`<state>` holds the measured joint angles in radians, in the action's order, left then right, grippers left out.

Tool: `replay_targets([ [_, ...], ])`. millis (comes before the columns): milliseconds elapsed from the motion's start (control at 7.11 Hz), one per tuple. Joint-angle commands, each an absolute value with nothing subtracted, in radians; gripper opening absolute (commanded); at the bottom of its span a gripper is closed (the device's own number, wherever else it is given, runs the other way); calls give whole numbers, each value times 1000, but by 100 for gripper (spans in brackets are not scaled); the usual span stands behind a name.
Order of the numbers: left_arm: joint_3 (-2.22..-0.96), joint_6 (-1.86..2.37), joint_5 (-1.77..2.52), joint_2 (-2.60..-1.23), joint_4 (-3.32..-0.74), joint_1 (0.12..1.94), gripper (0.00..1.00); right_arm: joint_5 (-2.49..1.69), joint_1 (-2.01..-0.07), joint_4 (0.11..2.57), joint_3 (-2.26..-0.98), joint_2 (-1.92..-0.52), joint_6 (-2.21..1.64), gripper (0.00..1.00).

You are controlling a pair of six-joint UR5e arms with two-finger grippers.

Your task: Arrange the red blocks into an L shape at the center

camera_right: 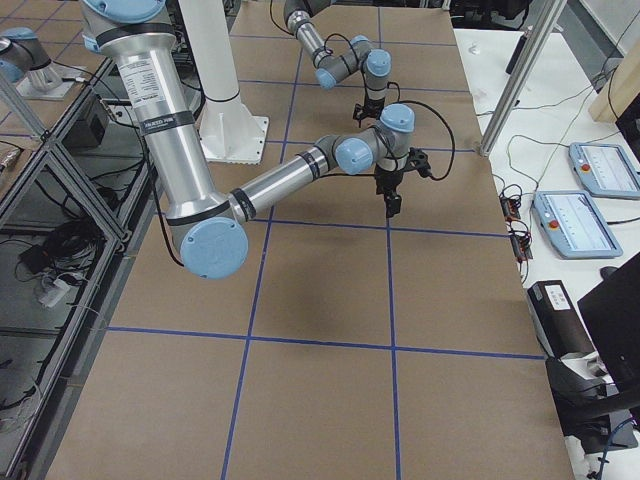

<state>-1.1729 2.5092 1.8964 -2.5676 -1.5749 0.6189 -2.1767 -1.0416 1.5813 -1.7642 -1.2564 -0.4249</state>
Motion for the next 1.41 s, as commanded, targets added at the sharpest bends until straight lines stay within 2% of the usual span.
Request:
replay_targets([
  [0, -1227, 2487, 1898, -2563, -1505, 656, 100, -2177, -1042, 1582, -1766, -1252, -428, 99],
  [141, -1291, 2385, 1898, -2548, -1432, 673, 100, -2174, -1042, 1578, -1769, -1247, -426, 99],
  [281, -1395, 2281, 1896, -2469, -1410, 693, 100, -2160, -1040, 1578, -1764, -1247, -425, 99],
  [422, -1539, 2081, 1888, -2338, -1413, 701, 100, -2145, -1040, 1578, -1763, -1241, -419, 99],
  [844, -1826, 1485, 1902, -2046, -1419, 842, 100, -2120, -1067, 1572, -1715, -1264, -417, 99],
  [1125, -1932, 968, 2029, -1845, -1427, 1001, 100, -2153, -1188, 1562, -1636, -1272, -419, 99],
  [1266, -1937, 798, 2104, -1792, -1433, 1114, 100, -2190, -1243, 1562, -1628, -1299, -385, 99],
])
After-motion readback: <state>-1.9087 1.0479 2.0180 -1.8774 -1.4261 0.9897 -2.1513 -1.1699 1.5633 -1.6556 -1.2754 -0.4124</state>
